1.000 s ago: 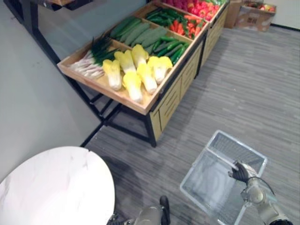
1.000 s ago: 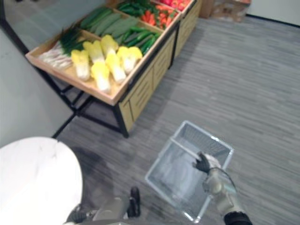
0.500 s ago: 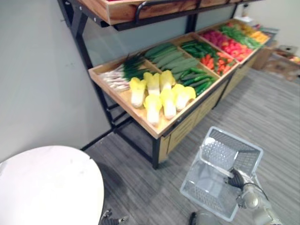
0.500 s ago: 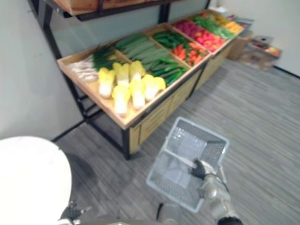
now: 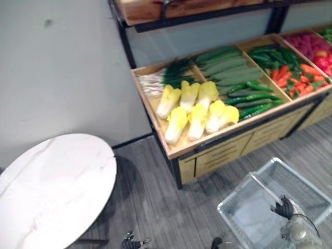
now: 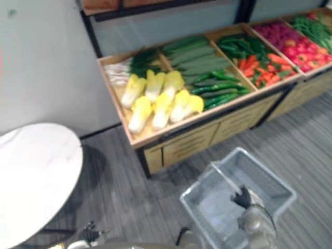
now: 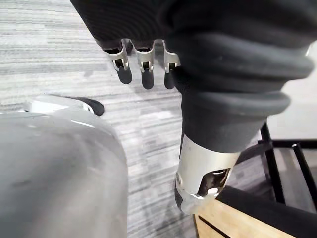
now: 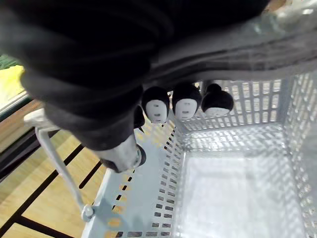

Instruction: Pick vegetable in the basket

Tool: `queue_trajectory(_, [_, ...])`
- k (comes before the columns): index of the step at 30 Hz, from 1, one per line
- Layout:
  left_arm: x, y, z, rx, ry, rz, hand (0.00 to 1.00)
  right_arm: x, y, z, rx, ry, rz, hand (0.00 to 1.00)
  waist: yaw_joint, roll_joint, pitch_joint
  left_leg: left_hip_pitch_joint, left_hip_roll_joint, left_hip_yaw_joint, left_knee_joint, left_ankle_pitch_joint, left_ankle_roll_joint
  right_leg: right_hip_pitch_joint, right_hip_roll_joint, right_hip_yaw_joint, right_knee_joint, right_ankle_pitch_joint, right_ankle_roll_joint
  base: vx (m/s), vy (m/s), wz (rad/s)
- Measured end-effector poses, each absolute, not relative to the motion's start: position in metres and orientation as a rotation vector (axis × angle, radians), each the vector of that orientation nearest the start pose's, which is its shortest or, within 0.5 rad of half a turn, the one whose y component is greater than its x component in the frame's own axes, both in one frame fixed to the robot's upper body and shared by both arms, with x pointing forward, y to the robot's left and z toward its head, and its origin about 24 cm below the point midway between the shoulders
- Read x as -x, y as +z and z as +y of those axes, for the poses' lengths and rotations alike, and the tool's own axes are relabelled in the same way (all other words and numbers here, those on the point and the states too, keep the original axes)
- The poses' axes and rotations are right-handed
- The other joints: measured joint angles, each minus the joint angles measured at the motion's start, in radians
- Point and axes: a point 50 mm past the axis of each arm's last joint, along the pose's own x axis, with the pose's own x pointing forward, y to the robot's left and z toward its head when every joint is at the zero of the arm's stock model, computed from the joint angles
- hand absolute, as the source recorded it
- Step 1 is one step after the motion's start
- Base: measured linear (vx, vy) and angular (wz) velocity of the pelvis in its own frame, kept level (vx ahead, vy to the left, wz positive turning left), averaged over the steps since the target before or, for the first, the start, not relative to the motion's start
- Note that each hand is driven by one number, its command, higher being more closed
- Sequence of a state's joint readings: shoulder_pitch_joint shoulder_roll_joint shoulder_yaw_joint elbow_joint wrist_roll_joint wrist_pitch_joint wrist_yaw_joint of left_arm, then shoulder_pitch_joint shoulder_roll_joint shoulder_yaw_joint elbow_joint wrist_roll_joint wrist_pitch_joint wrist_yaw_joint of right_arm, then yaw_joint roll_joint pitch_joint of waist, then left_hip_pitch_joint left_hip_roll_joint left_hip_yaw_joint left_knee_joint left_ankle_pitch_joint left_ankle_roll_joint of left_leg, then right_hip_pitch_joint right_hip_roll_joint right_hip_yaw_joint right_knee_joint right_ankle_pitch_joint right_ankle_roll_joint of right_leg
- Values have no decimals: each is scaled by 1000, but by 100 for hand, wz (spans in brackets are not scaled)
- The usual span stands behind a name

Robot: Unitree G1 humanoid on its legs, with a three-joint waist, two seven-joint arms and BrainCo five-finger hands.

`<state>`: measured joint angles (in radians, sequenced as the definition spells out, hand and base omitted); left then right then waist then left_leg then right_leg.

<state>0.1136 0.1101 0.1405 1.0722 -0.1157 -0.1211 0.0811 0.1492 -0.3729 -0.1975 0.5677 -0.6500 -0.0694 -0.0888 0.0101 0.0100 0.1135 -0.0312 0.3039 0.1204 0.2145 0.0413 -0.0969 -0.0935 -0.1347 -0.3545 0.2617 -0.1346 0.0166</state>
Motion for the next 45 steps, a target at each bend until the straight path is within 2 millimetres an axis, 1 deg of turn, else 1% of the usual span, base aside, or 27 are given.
queue_trajectory(2, [-81,-159,216,18,347,1047,0,-157,-64,-308,968,-134,665,100,-3,5,-1,-1,-4,67,-8,11,15,14,-2,-18,-20,-2,2,-56,-81,36])
queue_trajectory(3, [-82,-159,215,16,339,1044,0,-154,-65,-309,972,-142,672,100,-3,11,-2,0,-9,93,-39,11,15,14,-2,-27,-33,-2,14,-61,14,32])
queue_trajectory(7, [-88,-157,213,15,327,1024,0,-141,-69,-313,972,-151,713,100,-11,34,-4,8,-45,121,-180,9,11,9,1,-55,-78,27,47,-38,96,41])
queue_trajectory(9, [-92,-157,210,22,322,1019,0,-143,-67,-315,968,-169,705,100,-4,53,5,14,-56,123,-212,-28,-50,9,3,-51,-102,56,65,-10,195,14])
queue_trajectory(11, [-92,-157,210,21,324,1020,0,-145,-67,-314,967,-172,695,100,4,60,-1,11,-80,140,-210,-36,-45,21,-7,-21,-149,94,79,27,176,-8])
queue_trajectory(13, [-91,-157,211,18,327,1023,0,-145,-67,-314,969,-179,690,100,18,55,3,15,-104,154,-203,-40,-39,35,-17,5,-204,136,83,64,148,-18])
queue_trajectory(15, [-89,-158,213,9,337,1028,0,-149,-67,-314,965,-183,687,100,19,54,6,19,-126,173,-185,-55,-27,50,-33,25,-245,165,94,53,113,-20])
queue_trajectory(17, [-90,-157,214,1,342,1027,0,-150,-69,-314,959,-185,701,100,18,44,12,20,-135,176,-173,-70,-24,52,-40,33,-250,169,98,41,77,-12])
queue_trajectory(20, [-98,-155,214,-17,327,1010,0,-149,-73,-315,950,-182,723,100,19,39,14,38,-139,182,-156,-95,-26,62,-49,41,-228,163,99,52,55,-9])
queue_trajectory(23, [-101,-154,214,-85,274,1005,0,-156,-73,-313,943,-184,711,100,19,19,21,56,-148,208,-104,-160,-19,24,-87,82,-96,91,120,34,90,-28])
queue_trajectory(24, [-103,-154,214,-114,245,1001,0,-155,-74,-314,941,-183,720,100,18,2,26,63,-160,221,-92,-188,-19,0,-115,97,-27,69,136,14,87,-29])
queue_trajectory(26, [-105,-152,216,-146,218,993,0,-157,-75,-313,936,-188,720,100,12,-11,34,79,-170,225,-104,-198,-16,-63,-135,125,92,73,138,20,77,-21])
queue_trajectory(27, [-107,-151,218,-162,210,984,0,-157,-76,-312,933,-187,721,100,5,-18,40,90,-171,224,-110,-198,-16,-67,-137,131,113,80,138,50,74,-3])
queue_trajectory(28, [-109,-148,223,-186,209,972,0,-155,-79,-309,921,-181,732,100,-4,-30,45,101,-169,222,-113,-199,-17,-62,-135,132,117,88,135,87,60,-2])
queue_trajectory(31, [-115,-144,234,-220,215,947,0,-155,-84,-305,878,-187,745,100,-6,-52,49,96,-170,226,-114,-188,-11,-53,-135,125,58,107,129,119,39,-5])
queue_trajectory(32, [-122,-142,234,-222,213,931,0,-158,-84,-305,870,-191,746,100,-9,-49,56,83,-161,222,-116,-182,-4,-68,-132,122,64,129,127,64,16,6])
queue_trajectory(33, [-129,-140,231,-219,208,915,0,-159,-85,-305,863,-195,753,100,-11,-32,73,88,-137,219,-122,-179,-5,-111,-124,126,123,129,123,53,3,10])
queue_trajectory(34, [-131,-140,230,-221,201,908,0,-158,-86,-305,859,-196,759,100,-14,-25,76,91,-128,216,-126,-178,-6,-115,-116,130,99,122,113,55,-25,14])
queue_trajectory(35, [-133,-139,230,-224,200,902,0,-158,-85,-307,863,-213,761,100,-14,-27,75,95,-119,215,-127,-177,-9,-115,-113,143,42,129,115,100,-76,17])
queue_trajectory(36, [-133,-138,234,-234,205,902,0,-157,-86,-306,860,-214,763,100,-14,-44,73,106,-122,207,-130,-173,-18,-111,-115,144,-6,158,125,127,-113,20])
queue_trajectory(37, [-132,-138,237,-241,209,903,0,-156,-87,-305,857,-213,765,100,-15,-53,69,107,-127,200,-131,-172,-27,-109,-119,144,-23,202,122,175,-190,20])
queue_trajectory(38, [-130,-138,239,-241,216,910,0,-155,-88,-304,853,-216,770,100,-14,-73,60,121,-129,195,-147,-167,-48,-97,-119,131,-33,187,123,190,-228,-4])
queue_trajectory(39, [-128,-140,235,-224,220,919,0,-160,-86,-304,854,-222,757,100,-9,-46,60,122,-99,198,-153,-157,-67,-89,-88,128,-66,178,112,177,-230,-16])
queue_trajectory(40, [-126,-142,233,-214,218,927,0,-165,-84,-304,854,-226,744,100,-10,-31,60,121,-85,200,-157,-152,-75,-88,-71,125,-77,177,110,128,-228,-28])
queue_trajectory(41, [-123,-145,226,-193,208,943,0,-168,-82,-304,856,-227,734,100,-12,-4,59,124,-58,200,-159,-147,-84,-79,-41,110,-90,158,86,84,-230,-14])
queue_trajectory(42, [-121,-147,222,-180,201,954,0,-166,-83,-305,854,-224,741,100,-11,7,58,119,-42,198,-129,-147,-85,-70,-27,99,-86,134,74,100,-286,0])
queue_trajectory(45, [-113,-152,213,-152,171,985,0,-150,-89,-308,830,-230,789,100,-17,8,61,43,18,163,110,-138,-72,0,-14,58,-61,78,50,95,-258,30])
